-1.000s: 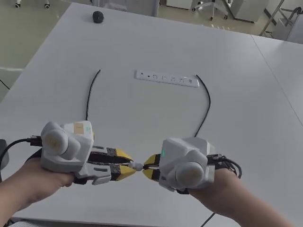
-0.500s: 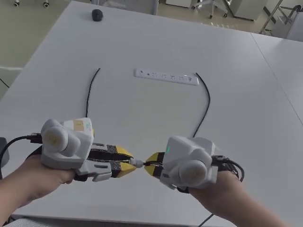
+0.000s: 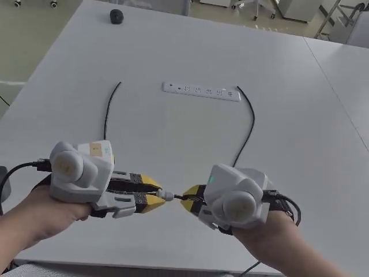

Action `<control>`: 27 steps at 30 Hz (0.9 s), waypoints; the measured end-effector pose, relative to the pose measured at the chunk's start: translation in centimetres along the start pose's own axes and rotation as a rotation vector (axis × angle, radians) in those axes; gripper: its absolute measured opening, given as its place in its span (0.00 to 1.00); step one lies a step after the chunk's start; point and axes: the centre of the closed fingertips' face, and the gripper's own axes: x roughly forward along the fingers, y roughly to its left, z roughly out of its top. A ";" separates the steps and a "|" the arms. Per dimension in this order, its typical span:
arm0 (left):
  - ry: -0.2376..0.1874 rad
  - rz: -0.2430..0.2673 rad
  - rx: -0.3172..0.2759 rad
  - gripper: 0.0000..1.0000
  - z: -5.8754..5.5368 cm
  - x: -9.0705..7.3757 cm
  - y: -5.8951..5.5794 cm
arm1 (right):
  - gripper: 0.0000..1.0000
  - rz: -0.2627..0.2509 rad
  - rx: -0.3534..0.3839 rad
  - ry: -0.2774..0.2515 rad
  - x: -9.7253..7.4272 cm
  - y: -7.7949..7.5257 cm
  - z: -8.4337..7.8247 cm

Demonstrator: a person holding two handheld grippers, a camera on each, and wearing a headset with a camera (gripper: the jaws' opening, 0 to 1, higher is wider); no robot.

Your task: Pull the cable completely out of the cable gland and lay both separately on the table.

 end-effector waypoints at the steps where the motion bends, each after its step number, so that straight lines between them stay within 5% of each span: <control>1: -0.001 0.000 0.000 0.15 0.0 0.0 0.0 | 0.00 -0.003 0.003 0.000 0.0 0.0 -0.1; 27: -0.006 -0.006 -0.020 0.15 -0.2 0.2 -0.7 | 0.00 -0.091 0.191 0.085 -0.1 -2.1 -4.5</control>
